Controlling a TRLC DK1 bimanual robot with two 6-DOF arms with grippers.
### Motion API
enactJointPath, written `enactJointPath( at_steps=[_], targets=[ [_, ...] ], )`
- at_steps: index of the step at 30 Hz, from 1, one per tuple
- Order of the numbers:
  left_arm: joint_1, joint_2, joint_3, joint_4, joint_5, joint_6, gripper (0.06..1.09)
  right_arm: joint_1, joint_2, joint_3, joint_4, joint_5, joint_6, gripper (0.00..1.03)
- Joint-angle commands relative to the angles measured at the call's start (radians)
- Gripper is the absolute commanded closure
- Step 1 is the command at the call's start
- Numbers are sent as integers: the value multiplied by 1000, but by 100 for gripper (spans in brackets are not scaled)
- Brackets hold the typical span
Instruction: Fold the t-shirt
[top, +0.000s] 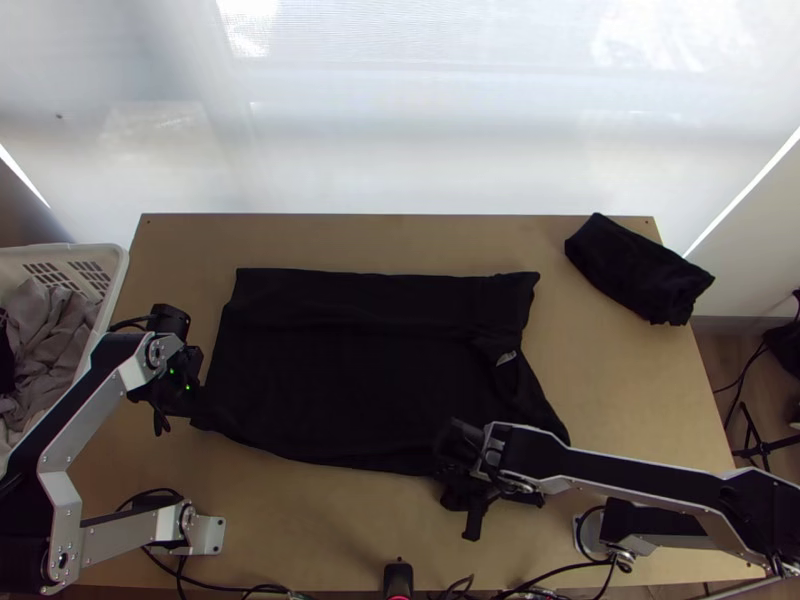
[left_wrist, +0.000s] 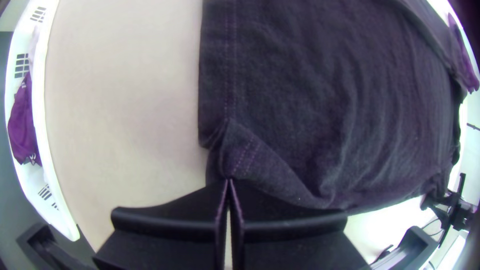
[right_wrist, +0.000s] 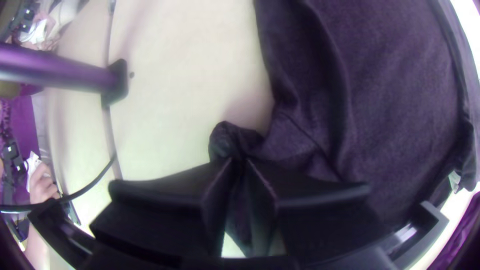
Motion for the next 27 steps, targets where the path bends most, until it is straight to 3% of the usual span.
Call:
enactJointPath(
  at_steps=[1,6,13,16,27],
  targets=[
    [4,-5,3,0,2,3,105,-25,-18,-5,10,19,-3,100],
    [4,-54,20,-5,7,-5,105,-125,-107,18,10,19,-7,100],
    [31,-133,72,-11,7,-17,105,-432,-142,153,-45,24,-61,100],
    [40,-144,90,-11,7,-17,105,-510,-139,198,-51,24,-72,100],
    [25,-172,191,-22,28,-26,105,-608,-76,308,-48,24,-64,100]
  ],
)
